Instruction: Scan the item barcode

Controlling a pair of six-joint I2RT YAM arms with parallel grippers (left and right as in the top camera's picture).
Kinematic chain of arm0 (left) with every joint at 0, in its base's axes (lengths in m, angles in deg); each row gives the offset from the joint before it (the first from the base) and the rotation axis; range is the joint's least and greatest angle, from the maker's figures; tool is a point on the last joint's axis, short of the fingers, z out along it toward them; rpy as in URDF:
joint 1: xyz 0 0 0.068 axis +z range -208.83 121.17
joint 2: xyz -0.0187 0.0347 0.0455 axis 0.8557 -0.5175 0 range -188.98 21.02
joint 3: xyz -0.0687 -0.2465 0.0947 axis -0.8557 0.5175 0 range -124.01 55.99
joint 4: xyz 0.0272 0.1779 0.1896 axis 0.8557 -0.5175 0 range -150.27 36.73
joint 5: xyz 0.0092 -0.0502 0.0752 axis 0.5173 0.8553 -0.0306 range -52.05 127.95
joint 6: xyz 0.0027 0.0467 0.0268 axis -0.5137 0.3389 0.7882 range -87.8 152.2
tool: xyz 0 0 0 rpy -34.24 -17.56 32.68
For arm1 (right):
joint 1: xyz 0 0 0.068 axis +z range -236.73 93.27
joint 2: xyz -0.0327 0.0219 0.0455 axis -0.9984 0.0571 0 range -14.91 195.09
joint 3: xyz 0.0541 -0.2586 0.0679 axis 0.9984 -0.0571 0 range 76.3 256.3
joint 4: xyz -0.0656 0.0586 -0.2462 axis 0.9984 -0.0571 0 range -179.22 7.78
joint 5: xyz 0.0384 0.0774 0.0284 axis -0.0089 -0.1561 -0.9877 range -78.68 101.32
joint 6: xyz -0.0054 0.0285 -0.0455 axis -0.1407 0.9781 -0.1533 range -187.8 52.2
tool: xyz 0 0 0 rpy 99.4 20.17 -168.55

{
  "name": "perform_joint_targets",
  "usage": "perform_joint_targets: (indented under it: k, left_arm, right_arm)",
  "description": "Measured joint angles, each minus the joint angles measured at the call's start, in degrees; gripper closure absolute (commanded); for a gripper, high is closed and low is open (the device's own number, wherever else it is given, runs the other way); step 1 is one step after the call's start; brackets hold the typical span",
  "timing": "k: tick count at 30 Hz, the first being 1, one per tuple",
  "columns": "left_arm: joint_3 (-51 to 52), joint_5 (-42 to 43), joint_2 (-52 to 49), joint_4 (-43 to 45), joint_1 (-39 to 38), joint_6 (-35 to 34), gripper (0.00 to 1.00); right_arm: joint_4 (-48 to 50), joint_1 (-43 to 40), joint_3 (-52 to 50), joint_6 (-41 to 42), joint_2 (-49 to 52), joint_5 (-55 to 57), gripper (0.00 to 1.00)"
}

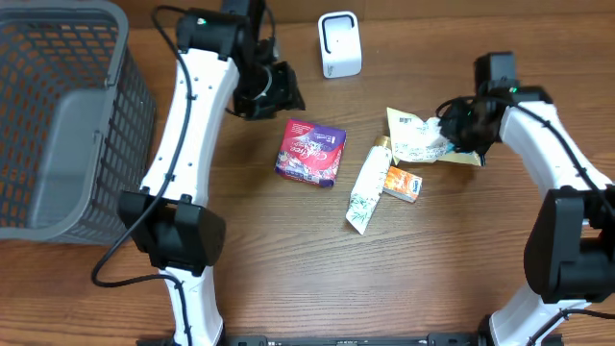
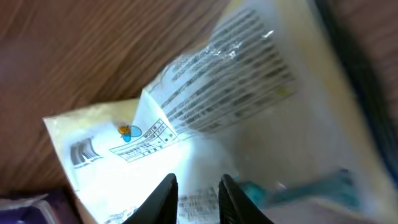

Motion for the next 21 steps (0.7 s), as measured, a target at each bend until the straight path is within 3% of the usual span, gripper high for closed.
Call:
perform_joint_targets:
  k: [4,10,21]
  left_arm:
    - [2.49,1.81,-2.49,5.33,-6.47,-0.52,0.96]
    - [5.46,6.27,-12.37,16.09,-15.54,-1.01,0.96]
    - [5.57,7.78,-21.05,14.27,-16.85,-2.05,0.96]
  right_arm:
    - [6.10,2.91,-6.14,1.01,0.04,-2.89,0.78]
    - [7.78,8.00,-7.32,3.85,0.04,-3.63,0.85]
    - [-3.91,3.87,-3.02,-0.20,0.04,-4.46,0.85]
